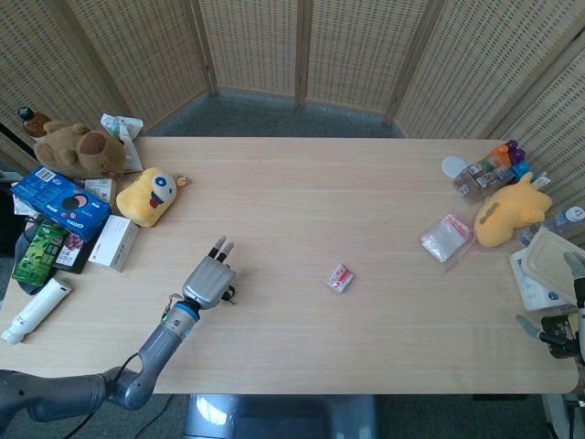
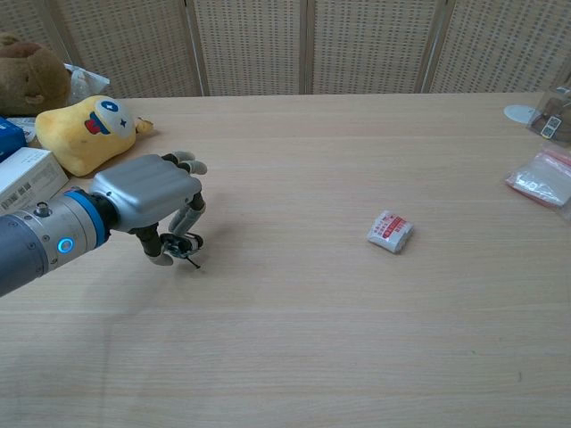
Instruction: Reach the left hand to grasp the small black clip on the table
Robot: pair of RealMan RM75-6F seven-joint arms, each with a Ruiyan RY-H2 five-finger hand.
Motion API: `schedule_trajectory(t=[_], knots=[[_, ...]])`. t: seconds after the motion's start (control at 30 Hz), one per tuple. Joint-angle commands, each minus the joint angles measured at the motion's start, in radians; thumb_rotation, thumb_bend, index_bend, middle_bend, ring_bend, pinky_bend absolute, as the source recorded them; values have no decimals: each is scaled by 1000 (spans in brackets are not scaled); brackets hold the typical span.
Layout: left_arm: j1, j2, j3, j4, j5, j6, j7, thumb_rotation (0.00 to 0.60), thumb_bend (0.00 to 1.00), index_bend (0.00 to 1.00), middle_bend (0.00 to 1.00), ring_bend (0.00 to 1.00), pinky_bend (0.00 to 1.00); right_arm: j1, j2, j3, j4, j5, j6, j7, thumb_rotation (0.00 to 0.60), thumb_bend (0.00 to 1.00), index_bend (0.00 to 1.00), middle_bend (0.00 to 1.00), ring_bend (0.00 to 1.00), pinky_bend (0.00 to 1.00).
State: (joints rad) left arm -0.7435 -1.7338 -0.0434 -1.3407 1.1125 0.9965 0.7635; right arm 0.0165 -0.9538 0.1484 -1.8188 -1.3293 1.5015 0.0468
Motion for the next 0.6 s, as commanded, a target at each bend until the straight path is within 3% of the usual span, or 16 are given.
schedule_trajectory(t=[0.03, 0.6], knots=[[-6, 29, -15, -44, 12, 21, 18, 600, 90, 681, 616, 111, 0, 0, 1, -1, -1, 1, -1, 0, 490, 0, 0, 0, 0, 0], [-48, 283, -145, -435, 7, 149, 161, 600, 91, 678, 614, 126, 0, -1, 1, -3, -13, -9, 6, -1, 485, 0, 0, 0, 0, 0]])
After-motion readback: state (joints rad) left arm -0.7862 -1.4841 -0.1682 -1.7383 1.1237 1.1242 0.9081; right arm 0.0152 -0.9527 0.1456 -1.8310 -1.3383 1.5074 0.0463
